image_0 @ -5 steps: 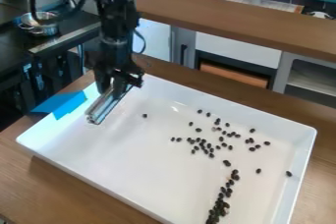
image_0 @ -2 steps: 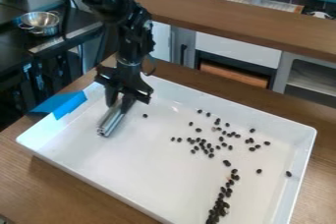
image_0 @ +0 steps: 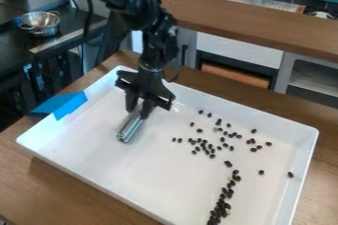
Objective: Sweep into pile
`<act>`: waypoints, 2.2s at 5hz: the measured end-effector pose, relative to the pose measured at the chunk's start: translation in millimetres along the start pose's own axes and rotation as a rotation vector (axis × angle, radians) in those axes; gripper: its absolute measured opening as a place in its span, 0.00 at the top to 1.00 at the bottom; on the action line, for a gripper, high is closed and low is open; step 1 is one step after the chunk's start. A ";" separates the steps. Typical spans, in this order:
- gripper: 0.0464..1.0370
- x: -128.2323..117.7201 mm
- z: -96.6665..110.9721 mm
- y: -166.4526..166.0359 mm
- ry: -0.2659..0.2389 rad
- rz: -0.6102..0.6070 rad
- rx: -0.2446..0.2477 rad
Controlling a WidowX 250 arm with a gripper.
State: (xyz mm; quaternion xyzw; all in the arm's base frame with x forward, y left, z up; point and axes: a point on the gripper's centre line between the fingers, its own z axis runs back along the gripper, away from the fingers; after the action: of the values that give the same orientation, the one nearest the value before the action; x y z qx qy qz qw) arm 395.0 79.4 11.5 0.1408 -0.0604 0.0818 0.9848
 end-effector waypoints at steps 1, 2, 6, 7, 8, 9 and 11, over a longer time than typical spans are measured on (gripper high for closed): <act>0.70 -2.3 -0.8 -13.5 0.004 -0.005 0.004; 0.70 -6.1 0.7 -27.0 0.023 -0.009 0.009; 0.70 -15.3 18.9 -92.8 0.056 -0.073 -0.040; 0.70 -18.6 23.4 -109.0 0.048 -0.099 -0.057; 0.70 -21.7 29.0 -127.2 0.031 -0.131 -0.082; 0.70 -29.0 36.6 -144.9 0.017 -0.170 -0.112; 0.70 -42.6 50.5 -164.2 0.042 -0.251 -0.181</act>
State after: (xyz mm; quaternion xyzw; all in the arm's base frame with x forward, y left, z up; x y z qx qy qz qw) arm 377.7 -96.7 9.7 0.0561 -0.0291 -0.0448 0.9970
